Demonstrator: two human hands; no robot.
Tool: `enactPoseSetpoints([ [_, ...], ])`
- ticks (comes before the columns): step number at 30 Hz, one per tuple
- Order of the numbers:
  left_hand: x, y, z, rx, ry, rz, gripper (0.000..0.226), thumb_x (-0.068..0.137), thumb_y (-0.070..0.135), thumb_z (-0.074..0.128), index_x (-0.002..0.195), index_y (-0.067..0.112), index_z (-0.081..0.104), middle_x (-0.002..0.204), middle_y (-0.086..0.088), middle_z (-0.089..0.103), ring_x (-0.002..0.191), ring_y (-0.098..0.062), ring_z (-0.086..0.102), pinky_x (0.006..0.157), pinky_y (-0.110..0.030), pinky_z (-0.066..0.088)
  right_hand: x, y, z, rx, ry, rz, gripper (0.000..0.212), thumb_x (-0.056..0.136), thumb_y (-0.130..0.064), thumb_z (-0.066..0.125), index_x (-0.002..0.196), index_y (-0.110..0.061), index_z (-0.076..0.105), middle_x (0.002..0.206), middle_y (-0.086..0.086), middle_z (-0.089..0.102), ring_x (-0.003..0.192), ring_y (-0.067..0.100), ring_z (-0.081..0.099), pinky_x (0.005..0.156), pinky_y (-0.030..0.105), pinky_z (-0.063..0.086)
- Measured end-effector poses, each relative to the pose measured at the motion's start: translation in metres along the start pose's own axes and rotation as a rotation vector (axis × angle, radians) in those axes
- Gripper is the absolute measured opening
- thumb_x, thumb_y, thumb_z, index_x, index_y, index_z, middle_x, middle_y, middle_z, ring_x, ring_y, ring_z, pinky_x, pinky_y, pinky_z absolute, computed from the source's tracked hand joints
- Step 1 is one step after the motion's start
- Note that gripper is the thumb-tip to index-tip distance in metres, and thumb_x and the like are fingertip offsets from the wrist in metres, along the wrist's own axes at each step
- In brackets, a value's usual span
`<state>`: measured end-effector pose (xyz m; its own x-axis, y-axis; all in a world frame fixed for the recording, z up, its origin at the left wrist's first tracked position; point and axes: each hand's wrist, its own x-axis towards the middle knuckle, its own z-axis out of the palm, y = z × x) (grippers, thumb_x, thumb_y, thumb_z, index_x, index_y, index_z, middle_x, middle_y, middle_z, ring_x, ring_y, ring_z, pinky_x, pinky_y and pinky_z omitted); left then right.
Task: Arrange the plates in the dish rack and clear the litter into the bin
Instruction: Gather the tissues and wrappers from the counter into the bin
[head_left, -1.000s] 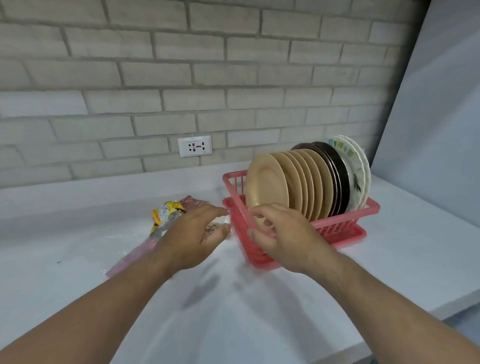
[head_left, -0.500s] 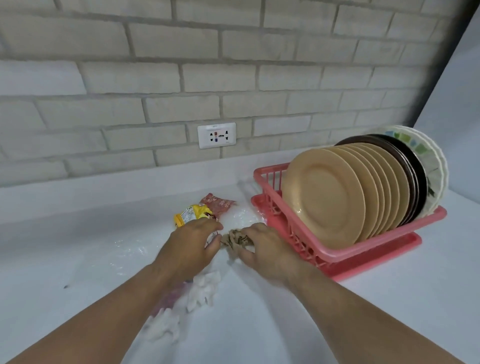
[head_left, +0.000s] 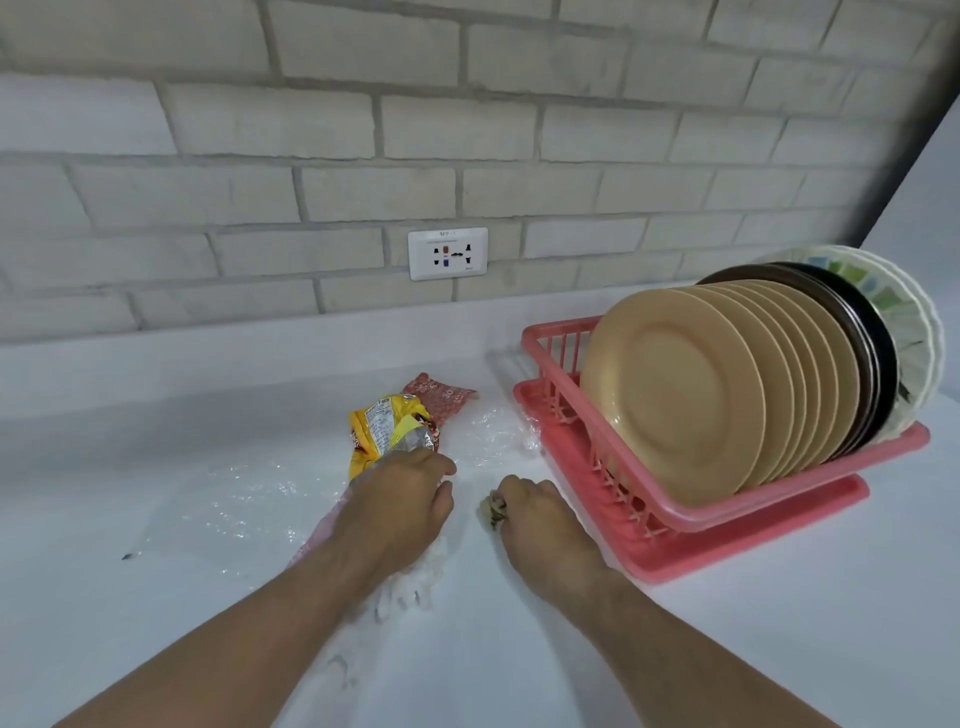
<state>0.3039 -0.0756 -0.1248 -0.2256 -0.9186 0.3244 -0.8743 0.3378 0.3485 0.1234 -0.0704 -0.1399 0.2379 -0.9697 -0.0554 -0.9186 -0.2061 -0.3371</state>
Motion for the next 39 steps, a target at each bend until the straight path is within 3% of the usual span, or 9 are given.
enactPoseSetpoints([
  [5,-0.007,0.014,0.004,0.063,-0.154,-0.099,0.034,0.093,0.040,0.049,0.118,0.022,0.062,0.117,0.003,0.062,0.108,-0.018,0.055,0.085,-0.031,0.048,-0.018,0.012,-0.015,0.077,0.018,-0.015,0.012,0.097,-0.014,0.038,0.090,-0.023,0.034,0.091,0.005,0.054,0.080,0.031,0.054,0.070,0.043,0.047],
  [10,-0.020,0.019,-0.004,0.313,-0.393,-0.218,0.060,0.083,0.067,0.044,0.124,0.025,0.053,0.124,0.003,0.052,0.118,-0.020,0.047,0.089,-0.036,0.046,-0.027,0.011,-0.031,0.170,0.071,-0.016,0.009,0.097,-0.018,0.036,0.099,-0.018,0.045,0.076,0.006,0.060,0.066,0.026,0.051,0.057,0.034,0.039],
  [15,-0.028,0.021,-0.004,0.372,-0.484,-0.239,0.042,0.093,0.052,0.042,0.116,0.020,0.056,0.117,-0.002,0.053,0.110,-0.023,0.052,0.083,-0.036,0.046,-0.036,0.004,-0.038,0.210,0.079,-0.004,0.036,0.096,-0.041,0.038,0.070,-0.019,0.044,0.067,0.003,0.057,0.070,0.026,0.052,0.063,0.037,0.043],
  [18,-0.028,0.026,0.001,0.296,-0.400,-0.214,0.027,0.098,0.036,0.039,0.106,0.018,0.057,0.106,-0.002,0.055,0.091,-0.022,0.052,0.077,-0.033,0.043,-0.039,0.001,-0.040,0.226,0.082,0.027,0.043,0.096,-0.046,0.043,0.063,-0.020,0.036,0.064,0.002,0.048,0.061,0.022,0.043,0.058,0.034,0.037],
  [22,-0.028,0.031,0.001,0.080,-0.233,-0.193,0.017,0.099,0.022,0.045,0.105,0.014,0.058,0.102,-0.006,0.050,0.062,-0.006,0.034,0.073,-0.035,0.046,-0.044,0.006,-0.041,0.306,0.043,0.026,0.035,0.098,-0.038,0.044,0.072,-0.015,0.046,0.078,0.007,0.063,0.066,0.022,0.052,0.064,0.039,0.047],
  [25,-0.030,0.037,-0.002,0.054,-0.208,-0.142,0.016,0.096,0.009,0.047,0.103,0.012,0.061,0.096,-0.005,0.044,0.075,-0.021,0.053,0.073,-0.039,0.049,-0.048,0.008,-0.039,0.325,0.004,0.032,0.031,0.098,-0.038,0.044,0.078,-0.015,0.049,0.084,0.008,0.065,0.067,0.021,0.056,0.065,0.040,0.051],
  [29,-0.036,0.035,-0.008,-0.036,-0.217,-0.149,0.019,0.096,0.008,0.044,0.095,0.012,0.063,0.090,-0.009,0.062,0.084,-0.028,0.058,0.072,-0.038,0.046,-0.052,0.010,-0.034,0.392,-0.041,0.032,0.016,0.096,-0.020,0.042,0.086,-0.021,0.054,0.087,0.000,0.065,0.066,0.018,0.059,0.055,0.034,0.050],
  [35,-0.043,0.023,-0.035,0.021,-0.121,-0.325,0.044,0.098,0.047,0.040,0.064,0.023,0.053,0.066,0.001,0.055,0.071,-0.024,0.055,0.066,-0.035,0.046,-0.051,0.003,-0.031,0.227,-0.060,-0.012,0.041,0.094,-0.052,0.045,0.072,-0.019,0.057,0.071,-0.004,0.059,0.068,0.019,0.058,0.058,0.033,0.045],
  [39,-0.039,0.010,-0.051,-0.029,-0.035,-0.411,0.048,0.096,0.049,0.044,0.061,0.018,0.056,0.062,-0.005,0.059,0.066,-0.027,0.056,0.064,-0.035,0.047,-0.030,-0.014,-0.019,0.126,-0.067,-0.046,0.034,0.099,-0.040,0.040,0.075,-0.021,0.056,0.085,0.003,0.063,0.081,0.027,0.058,0.067,0.034,0.046],
])
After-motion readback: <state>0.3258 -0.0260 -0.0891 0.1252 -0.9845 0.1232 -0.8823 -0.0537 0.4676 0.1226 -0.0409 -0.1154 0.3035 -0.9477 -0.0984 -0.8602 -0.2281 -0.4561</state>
